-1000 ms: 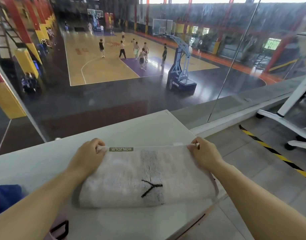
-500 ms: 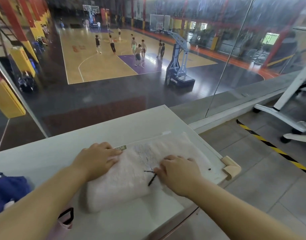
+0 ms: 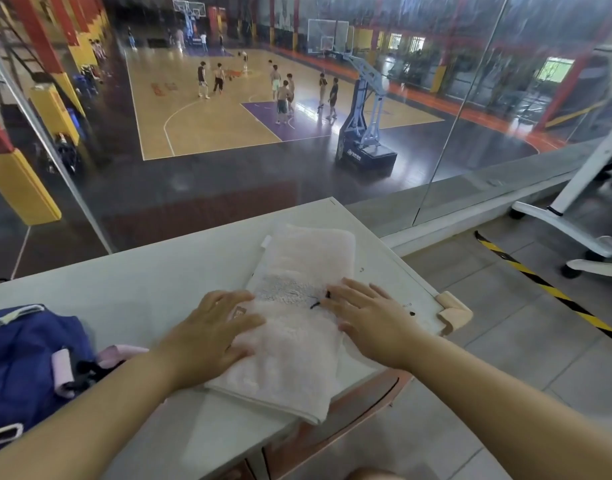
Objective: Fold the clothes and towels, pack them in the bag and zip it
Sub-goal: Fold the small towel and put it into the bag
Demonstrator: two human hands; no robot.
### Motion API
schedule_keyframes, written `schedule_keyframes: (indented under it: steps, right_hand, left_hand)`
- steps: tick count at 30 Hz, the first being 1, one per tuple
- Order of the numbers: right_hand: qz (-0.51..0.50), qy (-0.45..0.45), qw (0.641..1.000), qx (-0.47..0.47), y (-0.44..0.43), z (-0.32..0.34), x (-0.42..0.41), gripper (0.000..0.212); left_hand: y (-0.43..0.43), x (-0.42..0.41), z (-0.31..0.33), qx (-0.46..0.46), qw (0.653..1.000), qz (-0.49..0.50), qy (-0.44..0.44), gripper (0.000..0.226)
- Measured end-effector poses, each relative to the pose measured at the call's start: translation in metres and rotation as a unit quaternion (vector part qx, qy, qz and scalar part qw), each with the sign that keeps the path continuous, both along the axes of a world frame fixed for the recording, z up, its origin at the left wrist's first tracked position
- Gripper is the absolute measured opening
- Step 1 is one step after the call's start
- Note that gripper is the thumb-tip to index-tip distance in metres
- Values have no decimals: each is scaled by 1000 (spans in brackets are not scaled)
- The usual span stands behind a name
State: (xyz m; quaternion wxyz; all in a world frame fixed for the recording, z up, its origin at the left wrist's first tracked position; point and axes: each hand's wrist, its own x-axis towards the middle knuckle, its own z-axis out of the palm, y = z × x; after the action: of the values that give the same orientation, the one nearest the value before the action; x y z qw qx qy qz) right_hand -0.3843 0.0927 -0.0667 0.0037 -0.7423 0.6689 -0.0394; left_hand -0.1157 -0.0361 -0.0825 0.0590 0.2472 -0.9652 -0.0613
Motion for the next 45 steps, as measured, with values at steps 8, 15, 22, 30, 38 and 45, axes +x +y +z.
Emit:
schedule_keyframes:
  steps: [8,15,22,30,38,45]
  right_hand:
    - [113,11,988,103,42,-10,19,76]
    - [116,-49,989,72,43,-19,28,52]
    - [15,-280,954,109,43,14,30,28]
    - [-143,-578,800,77,9,32,28,26]
    - [-287,-578,757,107,-26,29,16,33]
    - [-353,-490,787,130,-51,19,9,44]
  left_hand:
    - [22,2,-3,99,991,14,-92,116]
    - [42,15,12,102,991,30,-77,95]
    - [56,27,45,328,941,82,34,35]
    - [55,19,58,557,769,169,265,80]
    - [17,-19,53,518,802,184,231,36]
    - [-8,-46,24,450,817,263,246,18]
